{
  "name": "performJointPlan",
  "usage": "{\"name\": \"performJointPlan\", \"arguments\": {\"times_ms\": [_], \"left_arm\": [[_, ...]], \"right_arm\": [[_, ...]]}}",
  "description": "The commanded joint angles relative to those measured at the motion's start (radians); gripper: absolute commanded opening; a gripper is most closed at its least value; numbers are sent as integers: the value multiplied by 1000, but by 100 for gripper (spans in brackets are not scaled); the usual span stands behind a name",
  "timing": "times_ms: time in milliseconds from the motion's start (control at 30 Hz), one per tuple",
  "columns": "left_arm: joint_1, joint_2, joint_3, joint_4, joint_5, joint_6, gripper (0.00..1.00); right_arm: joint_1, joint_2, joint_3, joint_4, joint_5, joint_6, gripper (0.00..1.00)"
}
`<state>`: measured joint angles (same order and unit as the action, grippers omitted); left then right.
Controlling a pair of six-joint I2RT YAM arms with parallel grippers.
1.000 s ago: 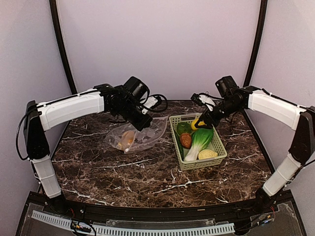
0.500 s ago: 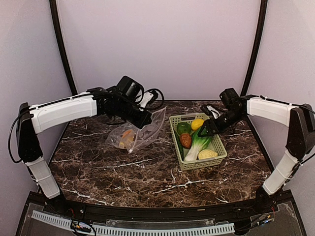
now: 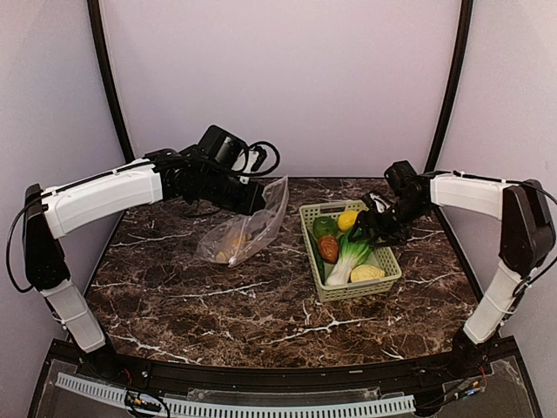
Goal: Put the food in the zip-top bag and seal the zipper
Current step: Pick up the fake vegetable from the bin.
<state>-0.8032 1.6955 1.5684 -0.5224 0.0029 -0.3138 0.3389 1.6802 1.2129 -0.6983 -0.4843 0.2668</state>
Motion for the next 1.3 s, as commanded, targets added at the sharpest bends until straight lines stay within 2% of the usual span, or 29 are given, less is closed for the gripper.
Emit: {"name": "performJointPlan", "arguments": {"times_ms": [0,133,367,733,800,867,933,1267], "left_arm": [[-1,-41,-19,7,26,-76,1],[-1,-39,-22,-14,9,-101,1],[-2,-31,-20,-23,18,-131,1],[-2,-40,-55,8,51,-154,1],[-2,-40,-63,11,55,-155,1],[-2,-38,-66,14,58,-155,1],[-2,-35,-67,15,60,-156,1],[-2,-12,-56,48,64,-179,1]], "right_arm": [[5,85,69,-2,55,100,81],[16,134,114,-1,72,133,76],[50,193,204,-17,190,192,74],[74,312,207,-18,220,221,67],[74,335,227,-27,218,216,61],[74,337,237,-23,201,205,47],[72,314,240,-18,187,196,39],[55,47,260,26,168,99,15]]}}
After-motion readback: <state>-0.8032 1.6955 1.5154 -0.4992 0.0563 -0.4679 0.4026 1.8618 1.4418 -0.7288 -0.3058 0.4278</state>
